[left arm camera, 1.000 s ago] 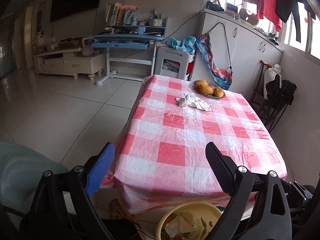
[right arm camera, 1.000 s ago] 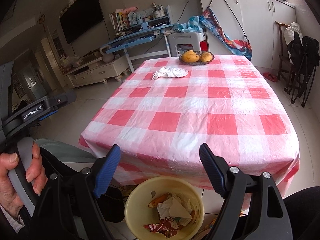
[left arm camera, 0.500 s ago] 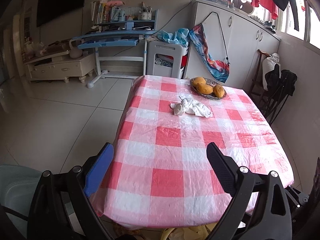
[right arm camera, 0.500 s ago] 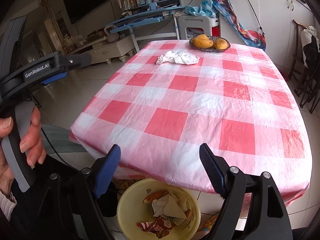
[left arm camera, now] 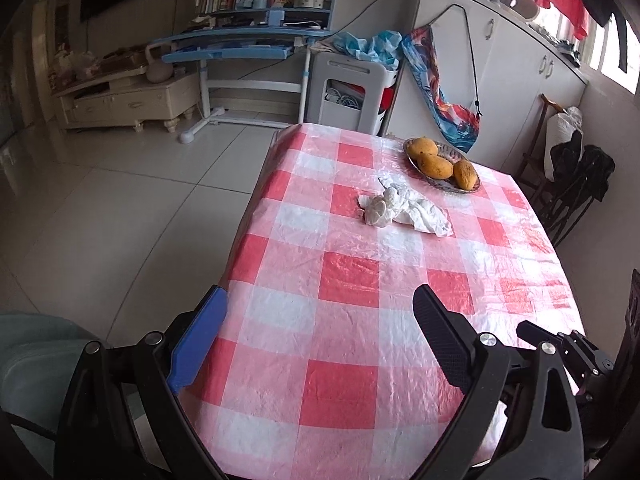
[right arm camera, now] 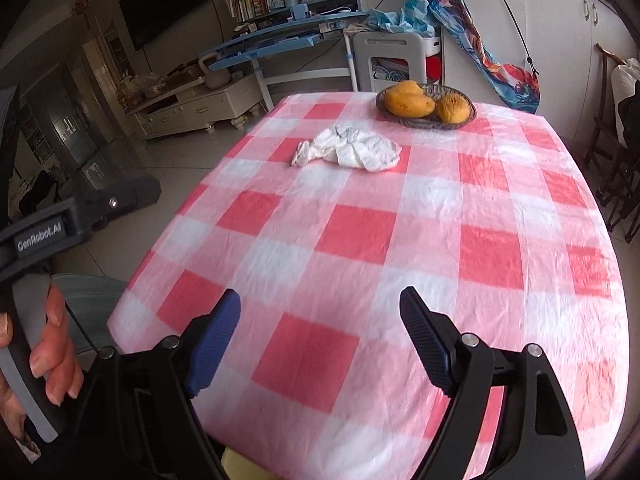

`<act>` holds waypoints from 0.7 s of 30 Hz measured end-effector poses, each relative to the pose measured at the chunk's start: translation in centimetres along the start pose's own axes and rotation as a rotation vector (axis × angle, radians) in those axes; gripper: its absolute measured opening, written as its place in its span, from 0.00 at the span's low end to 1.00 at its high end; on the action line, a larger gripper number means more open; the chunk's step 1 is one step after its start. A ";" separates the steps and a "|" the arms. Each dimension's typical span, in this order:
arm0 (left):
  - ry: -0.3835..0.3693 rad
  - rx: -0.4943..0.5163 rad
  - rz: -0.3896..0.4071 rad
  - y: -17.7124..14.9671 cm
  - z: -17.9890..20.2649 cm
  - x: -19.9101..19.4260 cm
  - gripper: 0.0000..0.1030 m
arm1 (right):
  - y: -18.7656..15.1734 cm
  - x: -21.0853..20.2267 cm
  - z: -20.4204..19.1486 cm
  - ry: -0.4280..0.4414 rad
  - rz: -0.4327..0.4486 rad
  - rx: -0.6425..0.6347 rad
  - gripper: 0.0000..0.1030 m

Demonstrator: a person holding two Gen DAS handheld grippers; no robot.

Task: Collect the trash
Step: 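Move both tools back toward the white plastic bag on the table, then grasp the white plastic bag with the right tool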

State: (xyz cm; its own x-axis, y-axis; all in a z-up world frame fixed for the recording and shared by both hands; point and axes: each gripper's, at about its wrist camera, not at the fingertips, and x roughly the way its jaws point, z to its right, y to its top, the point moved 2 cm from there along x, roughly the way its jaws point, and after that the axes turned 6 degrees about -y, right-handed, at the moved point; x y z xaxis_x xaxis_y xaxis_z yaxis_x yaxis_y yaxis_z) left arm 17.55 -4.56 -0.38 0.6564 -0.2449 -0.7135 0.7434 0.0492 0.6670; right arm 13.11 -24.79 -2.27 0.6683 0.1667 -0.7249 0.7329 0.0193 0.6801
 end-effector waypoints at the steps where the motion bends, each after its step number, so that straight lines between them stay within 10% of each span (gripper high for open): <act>1: -0.003 -0.027 -0.003 0.1 -0.4 0.1 0.88 | 1.0 0.4 0.0 -0.006 0.013 -0.007 0.76; 11: 0.003 -0.098 -0.037 -0.3 -1.2 1.4 0.88 | 9.2 7.7 1.6 -0.108 0.024 -0.035 0.71; 21: 0.000 -0.075 -0.045 0.0 -0.6 1.3 0.88 | 9.9 13.0 2.3 -0.114 -0.041 -0.080 0.60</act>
State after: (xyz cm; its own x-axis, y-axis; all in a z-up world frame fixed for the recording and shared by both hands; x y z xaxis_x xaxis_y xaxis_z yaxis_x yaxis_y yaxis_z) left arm 18.45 -4.27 -1.43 0.6219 -0.2489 -0.7425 0.7798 0.1104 0.6162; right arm 29.34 -24.71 -5.16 0.6515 0.0515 -0.7569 0.7504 0.1030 0.6529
